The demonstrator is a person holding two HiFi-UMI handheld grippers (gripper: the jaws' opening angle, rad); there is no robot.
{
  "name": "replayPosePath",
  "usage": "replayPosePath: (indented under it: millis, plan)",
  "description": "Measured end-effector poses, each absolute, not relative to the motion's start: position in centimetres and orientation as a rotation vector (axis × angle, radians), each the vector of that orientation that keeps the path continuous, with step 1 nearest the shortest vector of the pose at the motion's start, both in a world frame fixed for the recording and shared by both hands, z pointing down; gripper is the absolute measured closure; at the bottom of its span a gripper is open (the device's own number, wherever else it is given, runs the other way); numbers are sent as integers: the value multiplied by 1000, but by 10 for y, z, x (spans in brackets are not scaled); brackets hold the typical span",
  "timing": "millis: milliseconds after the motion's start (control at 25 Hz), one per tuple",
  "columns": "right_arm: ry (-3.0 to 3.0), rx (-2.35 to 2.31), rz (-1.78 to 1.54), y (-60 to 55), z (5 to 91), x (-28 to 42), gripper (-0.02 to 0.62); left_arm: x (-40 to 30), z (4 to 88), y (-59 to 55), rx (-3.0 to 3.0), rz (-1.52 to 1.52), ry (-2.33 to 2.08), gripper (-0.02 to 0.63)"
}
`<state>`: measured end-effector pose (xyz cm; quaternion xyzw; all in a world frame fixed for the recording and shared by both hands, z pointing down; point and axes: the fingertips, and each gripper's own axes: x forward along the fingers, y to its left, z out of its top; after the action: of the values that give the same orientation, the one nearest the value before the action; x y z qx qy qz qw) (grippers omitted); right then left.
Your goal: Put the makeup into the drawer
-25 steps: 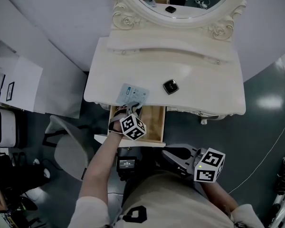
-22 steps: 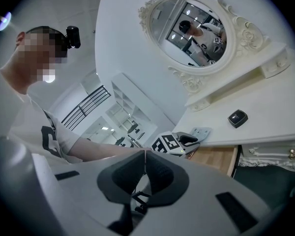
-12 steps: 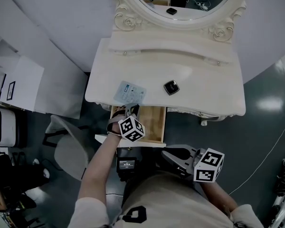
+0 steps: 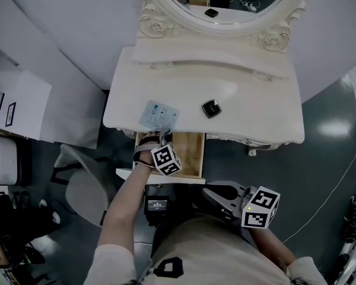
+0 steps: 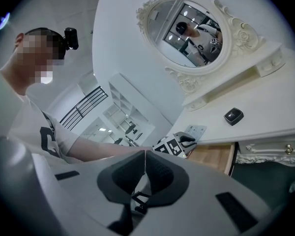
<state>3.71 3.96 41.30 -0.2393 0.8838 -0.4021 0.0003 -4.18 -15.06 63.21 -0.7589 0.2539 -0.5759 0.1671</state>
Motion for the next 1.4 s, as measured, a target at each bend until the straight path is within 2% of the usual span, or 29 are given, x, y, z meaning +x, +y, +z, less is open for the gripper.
replayPosePath:
  millis: [280, 920, 1400]
  plan:
    - [2763, -733, -1262, 36, 412, 37, 566, -43, 618, -144, -2260, -1597, 769, 548]
    - [2776, -689, -1237, 39, 406, 40, 566, -68, 545, -131, -2722, -1396, 1228, 554]
    - [2811, -611, -1203, 44, 399, 31, 566, -100, 495, -87, -2799, -1258, 1427, 554]
